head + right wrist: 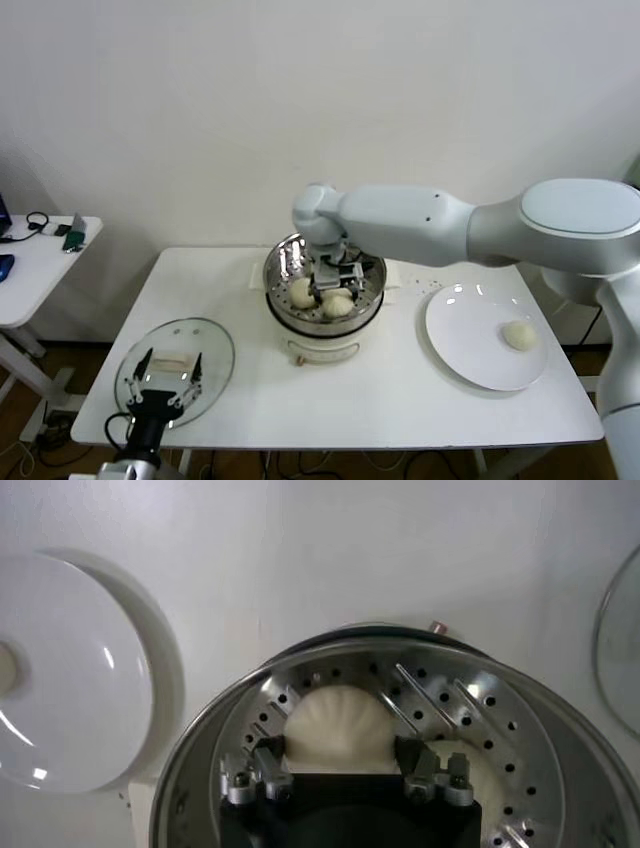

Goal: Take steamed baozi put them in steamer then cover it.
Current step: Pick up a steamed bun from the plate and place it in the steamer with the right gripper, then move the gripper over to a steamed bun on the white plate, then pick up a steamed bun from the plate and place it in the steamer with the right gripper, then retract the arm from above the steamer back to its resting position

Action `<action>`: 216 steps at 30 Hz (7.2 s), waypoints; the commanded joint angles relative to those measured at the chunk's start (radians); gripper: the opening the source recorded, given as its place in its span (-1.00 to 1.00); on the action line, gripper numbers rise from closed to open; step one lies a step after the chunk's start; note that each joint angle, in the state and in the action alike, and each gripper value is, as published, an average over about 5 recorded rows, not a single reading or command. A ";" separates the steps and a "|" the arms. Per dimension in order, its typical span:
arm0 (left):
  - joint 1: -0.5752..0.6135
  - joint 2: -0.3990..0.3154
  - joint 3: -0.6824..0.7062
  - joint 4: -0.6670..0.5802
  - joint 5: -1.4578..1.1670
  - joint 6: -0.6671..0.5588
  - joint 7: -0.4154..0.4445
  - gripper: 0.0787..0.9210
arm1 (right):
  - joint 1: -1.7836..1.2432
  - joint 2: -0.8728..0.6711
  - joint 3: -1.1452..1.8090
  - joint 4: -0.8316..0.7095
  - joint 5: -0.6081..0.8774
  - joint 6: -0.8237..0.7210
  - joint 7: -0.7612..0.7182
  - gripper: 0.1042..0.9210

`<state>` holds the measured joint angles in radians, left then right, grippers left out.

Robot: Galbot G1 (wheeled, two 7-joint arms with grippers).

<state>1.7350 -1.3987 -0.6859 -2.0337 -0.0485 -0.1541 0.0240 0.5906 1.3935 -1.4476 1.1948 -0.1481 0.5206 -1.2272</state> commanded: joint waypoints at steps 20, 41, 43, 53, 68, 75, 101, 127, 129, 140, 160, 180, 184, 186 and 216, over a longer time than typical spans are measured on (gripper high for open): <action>-0.001 0.007 -0.003 -0.001 -0.003 -0.004 -0.001 0.77 | 0.111 -0.106 0.069 0.010 0.044 -0.011 -0.011 0.76; -0.013 0.022 -0.008 -0.004 0.000 -0.002 -0.002 0.77 | 0.112 -0.720 -0.039 -0.024 0.501 -0.656 0.157 0.76; -0.012 0.021 -0.008 -0.008 0.000 -0.002 -0.002 0.77 | 0.055 -0.755 -0.002 -0.039 0.481 -0.659 0.157 0.76; 0.016 0.009 -0.006 -0.071 0.009 0.012 -0.002 0.77 | -0.277 -0.850 0.290 -0.123 0.306 -0.639 0.147 0.76; 0.026 -0.024 -0.001 -0.063 0.056 0.015 -0.004 0.77 | -0.613 -0.809 0.651 -0.291 0.021 -0.529 0.136 0.76; 0.027 -0.039 0.007 -0.075 0.076 0.016 -0.006 0.77 | -0.651 -0.753 0.711 -0.339 -0.043 -0.502 0.136 0.76; 0.030 -0.043 -0.002 -0.059 0.086 0.008 -0.007 0.77 | -0.645 -0.654 0.738 -0.451 -0.118 -0.438 0.111 0.74; 0.062 -0.050 0.030 -0.077 0.089 -0.022 0.001 0.77 | 0.034 -0.636 -0.035 -0.282 0.675 -0.645 0.133 0.46; 0.069 -0.049 0.037 -0.078 0.088 -0.029 0.002 0.77 | 0.129 -0.596 -0.127 -0.272 0.748 -0.653 0.136 0.46; 0.061 -0.033 0.061 -0.074 0.077 -0.042 0.003 0.77 | 0.366 -0.328 -0.452 -0.205 1.120 -0.698 0.167 0.47; 0.046 -0.012 0.061 -0.067 0.051 -0.039 -0.013 0.77 | 0.250 -0.014 -0.457 -0.248 1.227 -0.751 0.231 0.49; 0.055 0.006 0.041 -0.052 0.027 -0.048 -0.013 0.77 | 0.043 0.022 -0.400 -0.368 1.046 -0.759 0.248 0.51; 0.056 0.011 0.040 -0.045 0.027 -0.050 -0.013 0.77 | 0.030 0.022 -0.384 -0.380 1.036 -0.760 0.247 0.53; 0.055 0.012 0.040 -0.044 0.027 -0.050 -0.013 0.77 | 0.026 0.023 -0.379 -0.385 1.034 -0.760 0.248 0.53; 0.032 0.015 0.043 -0.044 0.064 -0.042 -0.013 0.77 | 0.167 -0.358 -0.003 -0.183 0.964 -0.716 0.310 0.76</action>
<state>1.7794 -1.3876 -0.6409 -2.0844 -0.0038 -0.1957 0.0113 0.7356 1.2512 -1.6704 0.9113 0.8663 -0.2363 -1.0139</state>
